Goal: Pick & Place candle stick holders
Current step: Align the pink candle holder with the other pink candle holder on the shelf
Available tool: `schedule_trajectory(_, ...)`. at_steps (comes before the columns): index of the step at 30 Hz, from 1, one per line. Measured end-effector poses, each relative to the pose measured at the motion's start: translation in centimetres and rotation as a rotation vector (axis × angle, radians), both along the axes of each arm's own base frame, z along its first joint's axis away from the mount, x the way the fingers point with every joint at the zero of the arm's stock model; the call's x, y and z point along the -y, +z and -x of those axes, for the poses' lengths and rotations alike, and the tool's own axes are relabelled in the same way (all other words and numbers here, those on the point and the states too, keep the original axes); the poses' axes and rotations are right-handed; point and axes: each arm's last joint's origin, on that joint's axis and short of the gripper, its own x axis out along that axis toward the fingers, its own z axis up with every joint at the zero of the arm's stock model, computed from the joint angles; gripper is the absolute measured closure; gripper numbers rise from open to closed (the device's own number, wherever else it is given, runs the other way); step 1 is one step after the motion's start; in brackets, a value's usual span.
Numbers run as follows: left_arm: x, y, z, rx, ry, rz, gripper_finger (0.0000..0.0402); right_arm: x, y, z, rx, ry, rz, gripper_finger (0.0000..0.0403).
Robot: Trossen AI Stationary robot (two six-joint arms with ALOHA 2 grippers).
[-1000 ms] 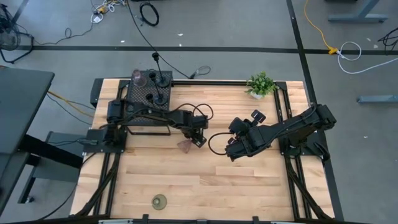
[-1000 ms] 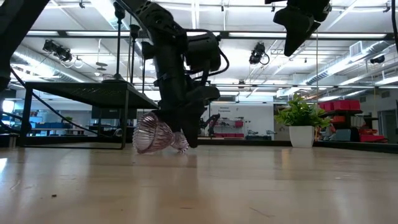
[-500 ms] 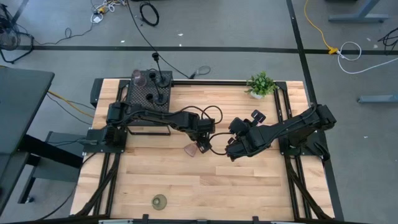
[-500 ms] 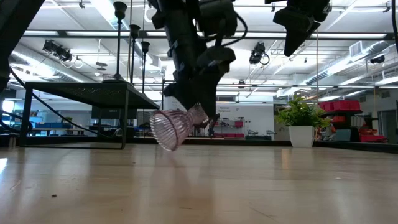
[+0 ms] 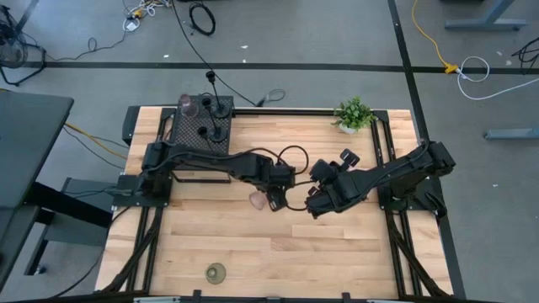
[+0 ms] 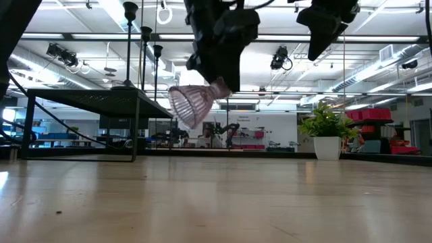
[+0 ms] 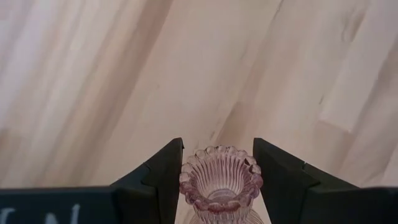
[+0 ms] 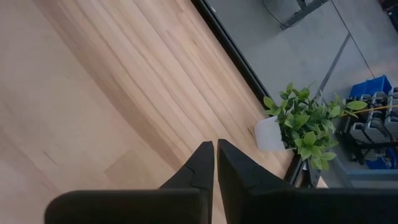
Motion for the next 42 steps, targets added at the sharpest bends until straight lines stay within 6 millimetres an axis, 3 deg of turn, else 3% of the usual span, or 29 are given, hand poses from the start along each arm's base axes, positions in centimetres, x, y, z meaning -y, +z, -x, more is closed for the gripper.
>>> schedule_trajectory(8,1.9,3.7,0.6,-0.017,-0.033,-0.102,0.0226,0.0,0.0,0.0,0.002,0.001,-0.001,0.0381)
schedule_trajectory(15,3.6,8.8,2.6,-0.003,-0.071,-0.176,0.0226,0.0,0.0,0.0,0.001,-0.001,-0.001,0.0381)
schedule_trajectory(20,4.2,14.0,6.7,0.081,-0.049,-0.187,0.0226,0.0,0.0,0.0,0.003,-0.001,-0.003,0.0381)
schedule_trajectory(29,4.0,21.9,16.2,0.350,0.018,-0.168,0.0226,0.0,0.0,0.0,0.006,0.003,0.006,0.0381)
schedule_trajectory(35,2.6,24.3,22.4,0.429,0.158,-0.266,0.0226,0.0,0.0,-0.1,0.009,0.001,0.005,0.0381)
schedule_trajectory(42,1.5,25.3,27.6,0.563,0.208,-0.292,0.0226,0.0,0.0,-0.2,0.026,0.000,-0.001,0.0381)
